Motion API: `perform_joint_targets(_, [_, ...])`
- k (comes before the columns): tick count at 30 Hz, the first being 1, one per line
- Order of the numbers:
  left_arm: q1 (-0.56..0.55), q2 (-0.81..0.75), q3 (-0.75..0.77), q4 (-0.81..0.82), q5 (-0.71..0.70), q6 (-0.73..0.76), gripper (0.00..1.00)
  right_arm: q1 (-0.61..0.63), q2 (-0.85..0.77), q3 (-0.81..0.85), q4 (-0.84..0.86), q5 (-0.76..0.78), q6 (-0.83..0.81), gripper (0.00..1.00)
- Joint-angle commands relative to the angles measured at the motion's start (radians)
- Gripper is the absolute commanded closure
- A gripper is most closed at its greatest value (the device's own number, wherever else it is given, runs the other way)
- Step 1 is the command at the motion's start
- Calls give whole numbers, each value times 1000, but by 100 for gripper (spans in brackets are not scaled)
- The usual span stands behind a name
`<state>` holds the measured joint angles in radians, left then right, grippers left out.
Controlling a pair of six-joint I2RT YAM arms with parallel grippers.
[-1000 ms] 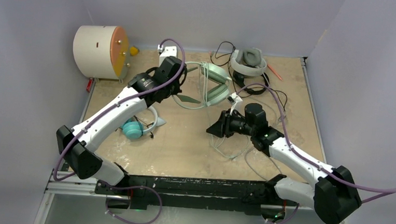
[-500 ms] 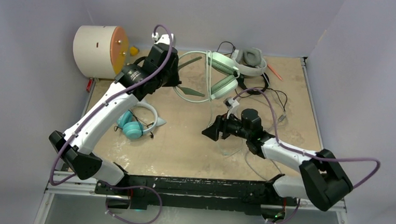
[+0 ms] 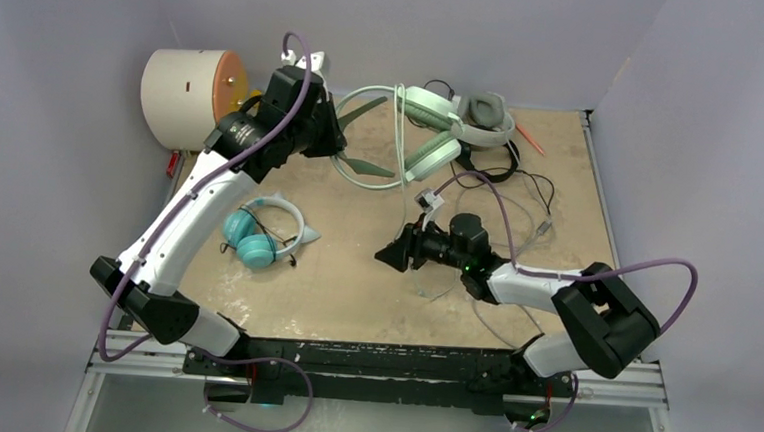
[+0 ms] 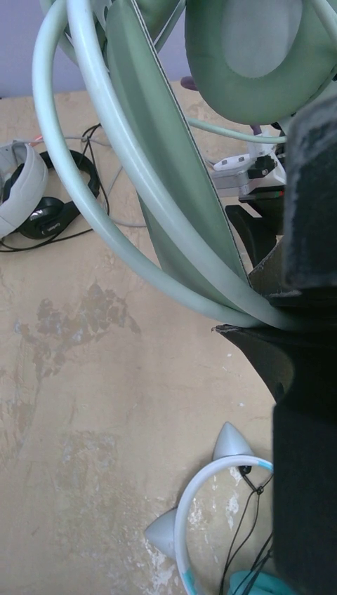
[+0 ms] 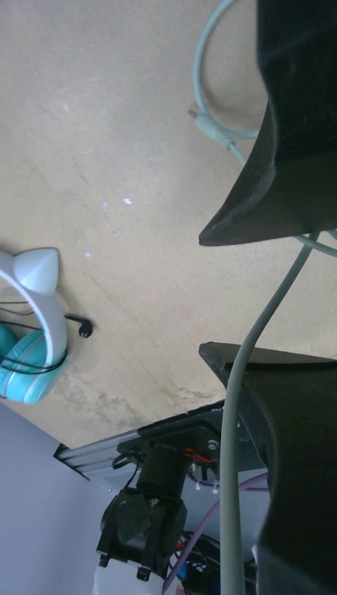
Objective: Wrap the headphones
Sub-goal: Wrap the headphones cable around the headphones.
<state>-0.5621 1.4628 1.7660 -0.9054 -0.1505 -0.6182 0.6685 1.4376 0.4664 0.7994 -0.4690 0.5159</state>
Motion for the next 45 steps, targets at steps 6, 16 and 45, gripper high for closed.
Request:
perform_joint_targets(6, [97, 5, 149, 53, 225, -41, 100, 13, 29, 20, 170, -20, 46, 72])
perform_joint_targets(16, [159, -83, 58, 114, 504, 7, 100, -35, -122, -5, -6, 30, 72, 100])
perform_joint_targets(45, [-243, -493, -586, 200, 280, 943, 100, -277, -232, 497, -955, -351, -193, 95])
